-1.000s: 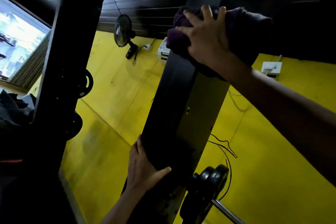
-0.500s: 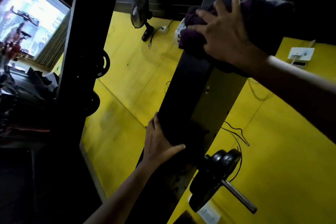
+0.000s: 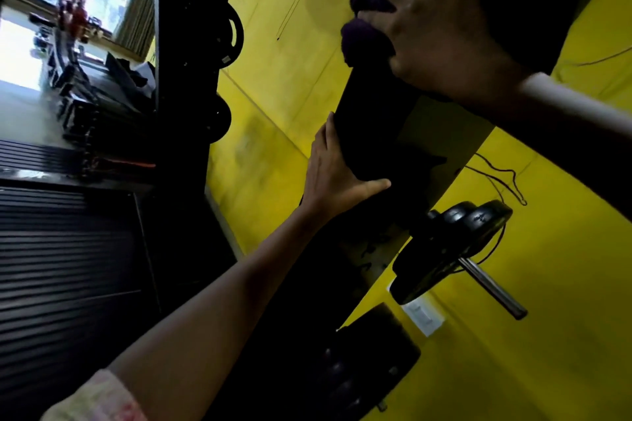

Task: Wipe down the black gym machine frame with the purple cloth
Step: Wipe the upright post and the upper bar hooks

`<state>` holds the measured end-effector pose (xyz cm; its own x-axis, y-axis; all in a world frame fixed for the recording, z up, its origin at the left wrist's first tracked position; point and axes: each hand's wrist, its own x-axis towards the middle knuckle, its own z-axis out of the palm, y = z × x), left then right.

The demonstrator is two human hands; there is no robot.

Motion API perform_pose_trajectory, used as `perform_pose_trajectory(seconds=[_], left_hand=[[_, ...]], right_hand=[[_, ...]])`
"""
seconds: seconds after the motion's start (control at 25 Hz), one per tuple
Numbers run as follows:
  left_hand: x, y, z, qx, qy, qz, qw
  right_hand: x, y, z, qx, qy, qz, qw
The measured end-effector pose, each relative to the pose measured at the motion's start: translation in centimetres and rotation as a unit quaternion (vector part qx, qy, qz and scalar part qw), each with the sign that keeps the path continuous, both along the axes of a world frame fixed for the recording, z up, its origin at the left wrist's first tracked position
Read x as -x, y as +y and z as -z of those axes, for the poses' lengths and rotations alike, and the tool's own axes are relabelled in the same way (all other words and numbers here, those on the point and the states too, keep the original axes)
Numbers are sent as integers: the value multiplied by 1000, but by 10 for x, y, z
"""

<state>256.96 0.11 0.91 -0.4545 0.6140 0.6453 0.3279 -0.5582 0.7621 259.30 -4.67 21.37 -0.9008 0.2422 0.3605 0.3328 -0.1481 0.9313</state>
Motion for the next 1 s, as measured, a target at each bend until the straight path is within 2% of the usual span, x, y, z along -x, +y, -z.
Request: perform_pose_trajectory(seconds=[0.12,0.2,0.28,0.36,0.44,0.56,0.72,0.8,0.88,0.92,1.0], left_hand=[[0,0,-1,4,0,-6,1000],[-1,1,5,18,-3,-3,1000],[-5,2,26,72,4,14,997],[-10,4,53,115,12,36,993],[-11,7,72,90,-3,38,995],[-9,9,74,90,-26,32,995],[-8,8,70,126,-24,36,991],[-4,-2,72,145,-17,61,987],[3,-16,82,118,-106,134,978],[10,-27,86,89,-184,174,963],[23,-51,88,44,-315,237,918]], right_hand=[[-5,5,21,13,-9,5,1000],[-9,7,31,-12,-34,19,999],[-14,11,42,-61,-57,47,995],[-16,15,55,-66,-70,71,993],[-15,19,68,-58,-71,74,993],[-19,28,91,-1,-93,30,995],[-30,43,130,-12,-108,-90,990],[-33,50,151,2,-83,-145,986],[-32,54,169,22,-23,-219,975],[-31,51,176,41,25,-246,968],[-27,46,196,154,115,-280,941]])
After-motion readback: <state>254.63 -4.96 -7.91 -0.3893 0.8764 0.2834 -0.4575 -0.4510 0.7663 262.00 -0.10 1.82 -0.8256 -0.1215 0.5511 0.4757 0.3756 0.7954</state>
